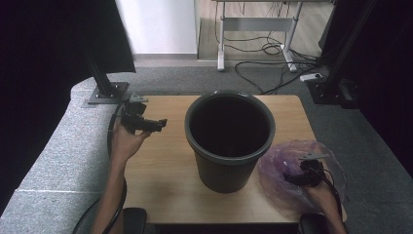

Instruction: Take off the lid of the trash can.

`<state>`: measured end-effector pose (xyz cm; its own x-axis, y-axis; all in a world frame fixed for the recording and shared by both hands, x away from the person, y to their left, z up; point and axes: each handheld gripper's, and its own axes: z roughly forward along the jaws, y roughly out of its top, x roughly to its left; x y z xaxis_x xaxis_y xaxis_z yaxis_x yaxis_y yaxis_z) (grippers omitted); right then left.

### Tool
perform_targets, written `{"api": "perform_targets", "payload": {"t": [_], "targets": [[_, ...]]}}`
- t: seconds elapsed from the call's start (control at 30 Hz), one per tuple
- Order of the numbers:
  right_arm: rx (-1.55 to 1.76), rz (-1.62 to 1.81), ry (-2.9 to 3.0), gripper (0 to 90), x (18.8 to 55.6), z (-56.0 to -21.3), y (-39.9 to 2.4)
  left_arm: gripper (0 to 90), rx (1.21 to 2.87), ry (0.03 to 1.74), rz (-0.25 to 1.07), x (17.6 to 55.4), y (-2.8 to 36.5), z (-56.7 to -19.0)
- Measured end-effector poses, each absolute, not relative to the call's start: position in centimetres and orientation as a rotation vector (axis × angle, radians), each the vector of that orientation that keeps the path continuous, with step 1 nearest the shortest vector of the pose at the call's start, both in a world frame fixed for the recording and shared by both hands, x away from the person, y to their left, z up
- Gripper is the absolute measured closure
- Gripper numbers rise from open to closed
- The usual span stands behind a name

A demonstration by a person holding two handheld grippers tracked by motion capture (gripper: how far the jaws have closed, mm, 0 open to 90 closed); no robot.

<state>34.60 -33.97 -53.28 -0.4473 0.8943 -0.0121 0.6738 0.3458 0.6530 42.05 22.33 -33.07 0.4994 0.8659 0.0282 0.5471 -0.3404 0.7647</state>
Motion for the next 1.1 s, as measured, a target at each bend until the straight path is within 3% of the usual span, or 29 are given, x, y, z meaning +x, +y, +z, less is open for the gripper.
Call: {"api": "perform_targets", "payload": {"t": [0.37,0.53,0.63,0.87,1.07,1.1], "targets": [[1.362,0.841,2.288,0.5,34.9,-55.0,-33.9,0.0,2.124,1.041,0.511,43.0,19.5,-27.5],[1.377,0.858,2.255,7.4,34.7,-54.9,-33.8,4.8,2.173,1.015,0.487,43.3,17.9,-25.5],[1.371,0.875,2.243,19.7,34.6,-54.7,-33.8,9.2,2.211,0.995,0.463,43.5,16.5,-24.5],[1.367,0.888,2.231,20.4,34.5,-54.8,-33.9,15.2,2.352,0.973,0.389,44.5,12.8,-24.2],[1.348,0.913,2.22,20.2,34.3,-55.0,-34.0,31.7,2.466,0.985,0.354,45.5,10.3,-25.3],[1.345,0.92,2.217,20.2,34.3,-55.0,-34.0,41.2,2.474,0.989,0.349,45.6,10.1,-25.4]]}}
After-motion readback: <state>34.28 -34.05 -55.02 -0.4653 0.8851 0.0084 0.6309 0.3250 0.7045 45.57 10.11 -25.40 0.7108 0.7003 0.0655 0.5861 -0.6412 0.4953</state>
